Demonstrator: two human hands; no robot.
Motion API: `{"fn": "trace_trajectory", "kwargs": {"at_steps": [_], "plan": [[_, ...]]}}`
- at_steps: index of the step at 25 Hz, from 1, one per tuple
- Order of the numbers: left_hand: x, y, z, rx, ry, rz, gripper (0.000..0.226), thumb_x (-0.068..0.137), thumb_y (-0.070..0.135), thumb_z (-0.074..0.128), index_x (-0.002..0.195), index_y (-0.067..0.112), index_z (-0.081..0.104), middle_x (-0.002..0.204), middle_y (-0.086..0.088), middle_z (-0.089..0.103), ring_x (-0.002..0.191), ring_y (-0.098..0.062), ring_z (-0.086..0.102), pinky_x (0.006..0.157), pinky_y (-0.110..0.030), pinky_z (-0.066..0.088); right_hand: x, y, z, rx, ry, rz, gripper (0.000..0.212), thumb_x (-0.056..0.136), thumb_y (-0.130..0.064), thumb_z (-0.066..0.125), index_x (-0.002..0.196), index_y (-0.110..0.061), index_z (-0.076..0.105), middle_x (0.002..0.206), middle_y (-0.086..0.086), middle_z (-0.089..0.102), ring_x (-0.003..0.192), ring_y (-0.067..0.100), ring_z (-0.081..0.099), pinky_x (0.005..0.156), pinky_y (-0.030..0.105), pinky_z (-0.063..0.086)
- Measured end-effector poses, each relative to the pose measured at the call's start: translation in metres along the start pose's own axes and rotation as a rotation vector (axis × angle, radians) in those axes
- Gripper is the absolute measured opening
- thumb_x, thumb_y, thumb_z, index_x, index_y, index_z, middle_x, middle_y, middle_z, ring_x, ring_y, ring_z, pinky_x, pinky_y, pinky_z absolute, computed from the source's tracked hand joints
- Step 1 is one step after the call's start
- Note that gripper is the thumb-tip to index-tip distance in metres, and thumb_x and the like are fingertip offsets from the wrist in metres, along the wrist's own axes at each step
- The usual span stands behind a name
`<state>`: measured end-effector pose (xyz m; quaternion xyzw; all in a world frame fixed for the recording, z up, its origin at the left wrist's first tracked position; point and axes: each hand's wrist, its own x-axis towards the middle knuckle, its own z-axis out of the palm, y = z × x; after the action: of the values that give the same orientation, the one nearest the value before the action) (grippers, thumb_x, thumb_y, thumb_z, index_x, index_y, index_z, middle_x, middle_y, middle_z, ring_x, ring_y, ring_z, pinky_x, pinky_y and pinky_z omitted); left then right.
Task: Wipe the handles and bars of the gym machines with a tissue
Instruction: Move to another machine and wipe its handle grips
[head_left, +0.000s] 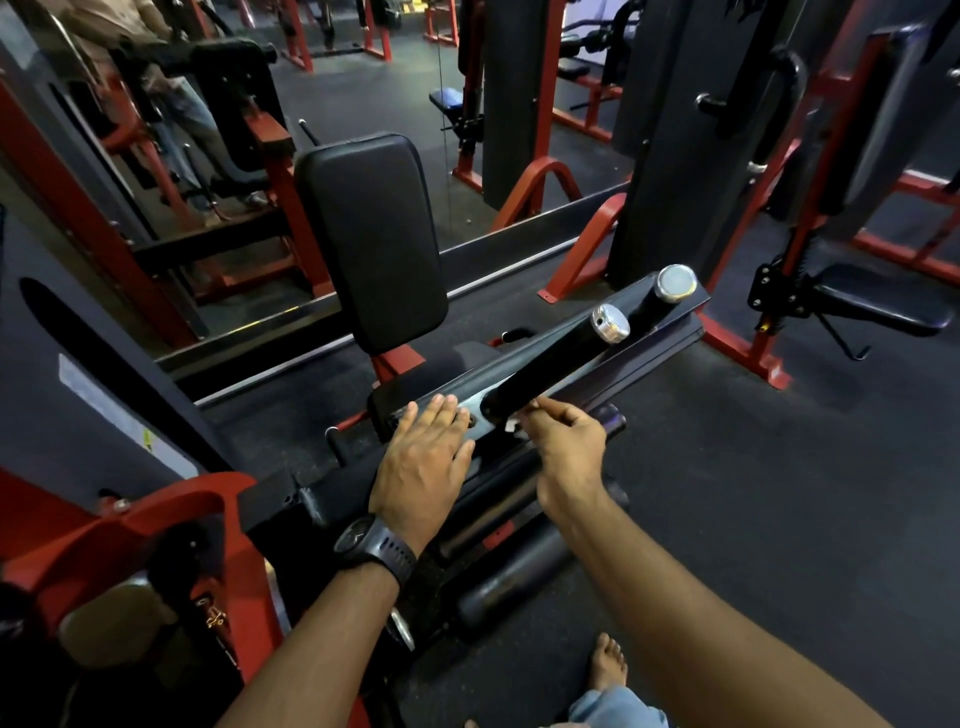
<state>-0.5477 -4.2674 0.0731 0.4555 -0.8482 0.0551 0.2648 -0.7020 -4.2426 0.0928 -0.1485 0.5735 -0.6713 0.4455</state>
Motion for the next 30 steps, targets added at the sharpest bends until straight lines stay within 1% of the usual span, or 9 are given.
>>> {"fn": "trace_trajectory", "kwargs": {"at_steps": [3, 5, 8, 10, 13, 16, 22, 27, 30], "plan": [[0.0, 0.001, 0.0, -0.003, 0.013, 0.004, 0.048, 0.095, 0.032, 0.039, 0.123, 0.004, 0.066, 0.129, -0.013, 0.064, 0.126, -0.025, 0.057, 0.112, -0.048, 0.035, -0.018, -0.002, 0.005, 0.168, -0.003, 0.087, 0.01, 0.086, 0.005, 0.069, 0.092, -0.003, 0.069, 0.092, 0.015, 0.073, 0.089, 0.025, 0.072, 0.076, 0.026, 0.057], [0.0, 0.001, 0.0, -0.002, 0.026, 0.01, 0.048, 0.094, 0.031, 0.039, 0.122, 0.004, 0.067, 0.128, -0.013, 0.064, 0.125, -0.025, 0.057, 0.111, -0.048, 0.035, -0.028, -0.006, 0.004, 0.03, -0.03, -0.045, 0.009, 0.084, -0.002, 0.074, 0.088, -0.01, 0.071, 0.093, 0.008, 0.075, 0.092, 0.021, 0.072, 0.08, 0.028, 0.057], [0.0, 0.001, 0.001, -0.001, 0.049, 0.01, 0.039, 0.093, 0.025, 0.052, 0.12, 0.003, 0.067, 0.126, -0.014, 0.065, 0.124, -0.026, 0.059, 0.109, -0.05, 0.04, -0.036, -0.021, -0.005, -0.69, -0.074, -0.652, 0.016, 0.086, -0.009, 0.071, 0.099, -0.019, 0.069, 0.101, -0.007, 0.068, 0.096, 0.007, 0.062, 0.083, 0.022, 0.052], [0.0, 0.001, 0.001, -0.009, 0.067, 0.002, 0.034, 0.087, 0.016, 0.071, 0.118, 0.002, 0.068, 0.125, -0.015, 0.066, 0.122, -0.028, 0.06, 0.107, -0.052, 0.042, -0.028, -0.033, -0.01, -1.269, -0.115, -1.173, 0.036, 0.082, -0.008, 0.071, 0.117, -0.009, 0.066, 0.105, 0.003, 0.065, 0.101, 0.017, 0.051, 0.086, 0.027, 0.051], [0.001, 0.002, 0.001, -0.003, 0.074, 0.005, 0.041, 0.078, 0.014, 0.081, 0.115, 0.002, 0.07, 0.123, -0.015, 0.067, 0.119, -0.027, 0.062, 0.105, -0.052, 0.045, -0.016, -0.045, -0.008, -1.837, -0.259, -1.526, 0.038, 0.079, -0.014, 0.07, 0.113, 0.002, 0.068, 0.1, 0.013, 0.065, 0.098, 0.028, 0.05, 0.088, 0.039, 0.05], [0.0, 0.001, 0.001, -0.01, 0.091, 0.005, 0.042, 0.075, 0.014, 0.083, 0.114, 0.001, 0.071, 0.123, -0.015, 0.067, 0.119, -0.027, 0.062, 0.105, -0.05, 0.045, -0.012, -0.043, 0.003, -2.021, -0.437, -1.588, 0.032, 0.09, -0.015, 0.054, 0.112, 0.004, 0.067, 0.106, 0.016, 0.061, 0.102, 0.032, 0.053, 0.094, 0.043, 0.046], [-0.001, -0.002, 0.002, -0.015, 0.091, 0.026, 0.041, 0.078, 0.017, 0.08, 0.115, 0.001, 0.07, 0.123, -0.016, 0.067, 0.118, -0.028, 0.062, 0.103, -0.052, 0.047, -0.017, -0.067, 0.006, -2.089, -0.45, -1.452, 0.028, 0.091, -0.021, 0.051, 0.109, -0.007, 0.068, 0.101, 0.009, 0.061, 0.097, 0.027, 0.057, 0.086, 0.039, 0.049], [-0.002, -0.004, 0.006, -0.055, 0.128, 0.023, 0.044, 0.094, 0.029, 0.042, 0.116, 0.004, 0.071, 0.125, -0.013, 0.067, 0.12, -0.025, 0.061, 0.107, -0.046, 0.045, -0.029, -0.07, 0.022, -2.175, -0.566, -1.262, 0.026, 0.095, -0.017, 0.05, 0.114, -0.009, 0.065, 0.11, 0.011, 0.06, 0.106, 0.027, 0.055, 0.094, 0.037, 0.049], [-0.002, -0.004, 0.006, -0.07, 0.137, 0.026, 0.045, 0.093, 0.031, 0.041, 0.116, 0.004, 0.071, 0.124, -0.012, 0.067, 0.12, -0.024, 0.061, 0.108, -0.044, 0.042, -0.032, -0.084, 0.028, -2.162, -0.402, -1.21, 0.029, 0.099, -0.015, 0.046, 0.123, -0.009, 0.061, 0.12, 0.013, 0.057, 0.113, 0.027, 0.053, 0.098, 0.037, 0.048]]}}
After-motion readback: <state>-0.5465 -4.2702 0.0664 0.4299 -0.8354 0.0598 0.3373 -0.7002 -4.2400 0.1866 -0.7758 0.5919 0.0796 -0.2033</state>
